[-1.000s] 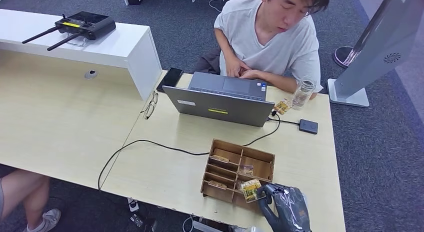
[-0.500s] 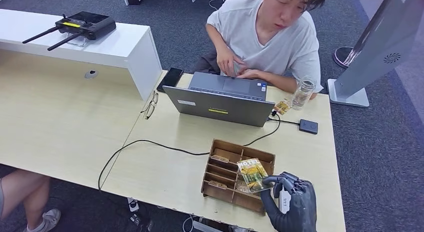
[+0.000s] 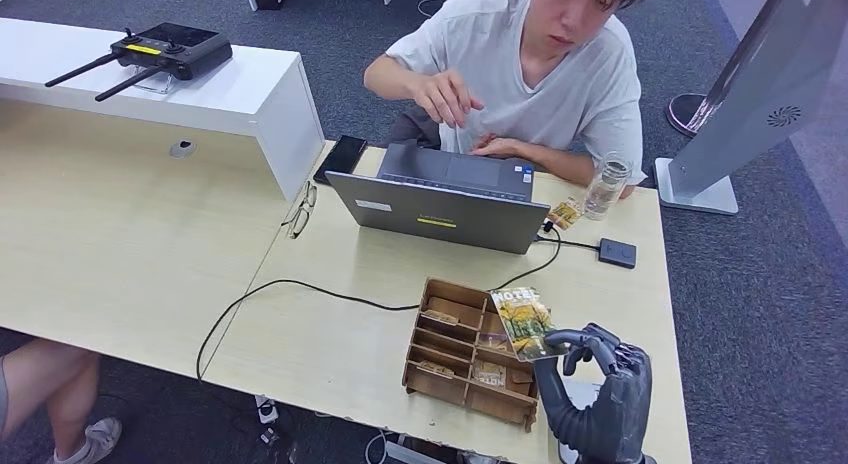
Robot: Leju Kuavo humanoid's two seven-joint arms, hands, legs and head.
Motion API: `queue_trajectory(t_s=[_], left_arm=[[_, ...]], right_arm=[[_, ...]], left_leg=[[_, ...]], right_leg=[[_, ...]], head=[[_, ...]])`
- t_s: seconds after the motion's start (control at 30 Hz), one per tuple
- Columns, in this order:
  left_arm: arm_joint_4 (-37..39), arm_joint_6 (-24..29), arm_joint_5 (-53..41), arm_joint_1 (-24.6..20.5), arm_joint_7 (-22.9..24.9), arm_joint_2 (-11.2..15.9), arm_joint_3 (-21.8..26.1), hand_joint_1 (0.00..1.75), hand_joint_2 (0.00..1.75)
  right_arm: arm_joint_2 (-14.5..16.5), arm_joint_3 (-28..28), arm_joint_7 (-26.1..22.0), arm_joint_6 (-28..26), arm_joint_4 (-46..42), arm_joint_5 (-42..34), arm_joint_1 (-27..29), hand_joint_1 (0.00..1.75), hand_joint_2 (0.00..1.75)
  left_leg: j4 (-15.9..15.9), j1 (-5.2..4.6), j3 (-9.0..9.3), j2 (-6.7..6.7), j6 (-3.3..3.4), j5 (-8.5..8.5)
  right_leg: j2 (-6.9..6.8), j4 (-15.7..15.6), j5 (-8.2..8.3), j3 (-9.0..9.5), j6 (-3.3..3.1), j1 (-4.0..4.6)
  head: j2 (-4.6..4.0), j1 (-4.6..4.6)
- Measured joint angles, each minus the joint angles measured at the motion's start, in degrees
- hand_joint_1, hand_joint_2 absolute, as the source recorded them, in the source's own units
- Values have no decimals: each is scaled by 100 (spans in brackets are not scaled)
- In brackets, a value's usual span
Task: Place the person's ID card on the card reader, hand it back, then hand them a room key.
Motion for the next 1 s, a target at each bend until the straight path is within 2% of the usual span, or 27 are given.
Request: queue_trajectory(t_s=[0.17,0.53,0.83,0.87,0.97,1.0], left_arm=[[0,48,51,-5,-22,-1,64,0,0],[26,330,147,-35,66,-53,206,0,0],[31,461,238,-92,28,-87,313,0,0],[31,469,244,-95,17,-91,333,0,0],[31,460,253,-98,-50,-98,378,0,0],[31,453,253,-98,-66,-98,383,0,0]], right_arm=[[100,-34,73,55,14,68,-90,175,175],[321,-105,621,487,197,375,-393,175,175],[488,-107,773,698,524,464,-666,175,175],[503,-104,773,719,556,468,-688,164,175],[538,-81,764,784,633,465,-743,34,175],[542,-75,761,795,645,463,-752,2,175]], left_leg=[[0,0,0,0,0,0],[0,0,0,0,-1,1],[0,0,0,0,-1,1],[0,1,0,0,-1,1],[0,1,0,0,-1,1],[0,1,0,0,-1,1]], right_leg=[[0,0,0,0,0,0],[0,0,0,0,0,0],[0,1,0,0,0,0],[0,1,0,0,0,0],[0,1,0,0,0,0],[0,1,0,0,0,0]], head=[[0,-1],[0,-1],[0,-1],[0,-1],[0,-1],[0,-1]])
